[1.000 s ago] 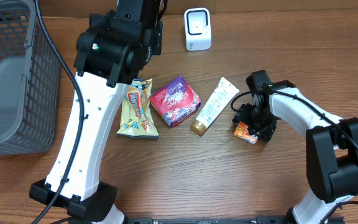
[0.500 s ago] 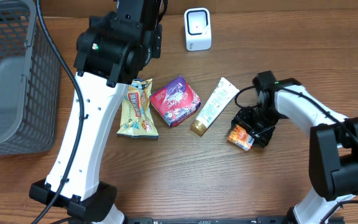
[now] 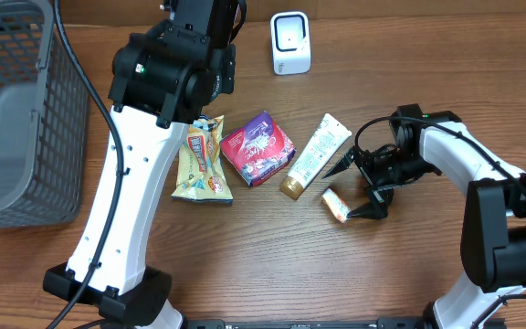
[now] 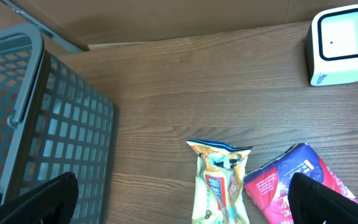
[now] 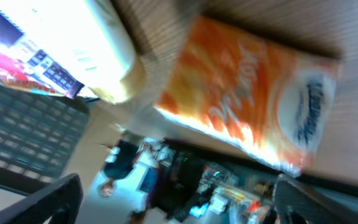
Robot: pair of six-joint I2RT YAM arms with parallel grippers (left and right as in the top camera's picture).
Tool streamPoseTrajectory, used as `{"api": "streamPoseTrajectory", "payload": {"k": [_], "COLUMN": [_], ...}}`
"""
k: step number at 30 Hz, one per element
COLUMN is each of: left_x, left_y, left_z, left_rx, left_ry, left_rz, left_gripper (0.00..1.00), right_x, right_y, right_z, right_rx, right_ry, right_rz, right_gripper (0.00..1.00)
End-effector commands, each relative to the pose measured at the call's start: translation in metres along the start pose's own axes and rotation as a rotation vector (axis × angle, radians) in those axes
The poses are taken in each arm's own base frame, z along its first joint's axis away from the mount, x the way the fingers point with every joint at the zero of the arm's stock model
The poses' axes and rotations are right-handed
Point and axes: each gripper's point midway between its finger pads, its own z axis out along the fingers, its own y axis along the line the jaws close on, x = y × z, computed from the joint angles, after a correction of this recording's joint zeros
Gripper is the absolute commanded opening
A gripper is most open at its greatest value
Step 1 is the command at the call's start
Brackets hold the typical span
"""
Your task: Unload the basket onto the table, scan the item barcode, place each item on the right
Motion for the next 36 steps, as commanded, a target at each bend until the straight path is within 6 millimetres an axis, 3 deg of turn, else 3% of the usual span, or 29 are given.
{"api": "streamPoseTrajectory", "payload": {"k": [1, 3, 5, 15, 19, 27, 31, 34, 36], "left_x": [-0.003, -0.003, -0.002, 0.001, 0.001, 0.004, 0.006, 0.008, 0.007], "left_y": [0.007, 0.007, 0.007, 0.006, 0.006, 0.007, 0.008, 0.008, 0.008], "left_z": [-0.009, -0.009, -0.009, -0.009, -0.009, -0.009, -0.009, -0.009, -0.009], "left_rx": [0.000, -0.001, -0.001, 0.004, 0.004, 0.001, -0.002, -0.003, -0.002], "left_ry": [-0.022, -0.020, -0.017, -0.004, -0.004, 0.007, 0.016, 0.021, 0.020], "left_rz": [-0.053, -0.051, -0.049, -0.043, -0.042, -0.036, -0.029, -0.027, -0.028], "left_gripper": [1.00, 1.00, 1.00, 1.00, 1.00, 1.00, 1.00, 1.00, 1.00], "right_x": [-0.030, -0.046, -0.052, -0.058, -0.068, -0.043, -0.031, -0.019, -0.023], "right_y": [-0.018, -0.041, -0.052, -0.062, -0.047, 0.005, 0.000, -0.010, -0.003], "right_z": [-0.009, -0.018, -0.025, -0.036, -0.052, -0.098, -0.105, -0.104, -0.102], "right_rx": [0.139, 0.277, 0.348, 0.432, 0.474, 0.518, 0.522, 0.588, 0.569], "right_ry": [-0.162, -0.266, -0.309, -0.369, -0.411, -0.394, -0.400, -0.294, -0.297], "right_rz": [-0.040, -0.027, -0.018, -0.011, -0.189, -0.507, -0.360, -0.521, -0.589], "right_gripper": [1.00, 1.00, 1.00, 1.00, 1.00, 1.00, 1.00, 1.00, 1.00]}}
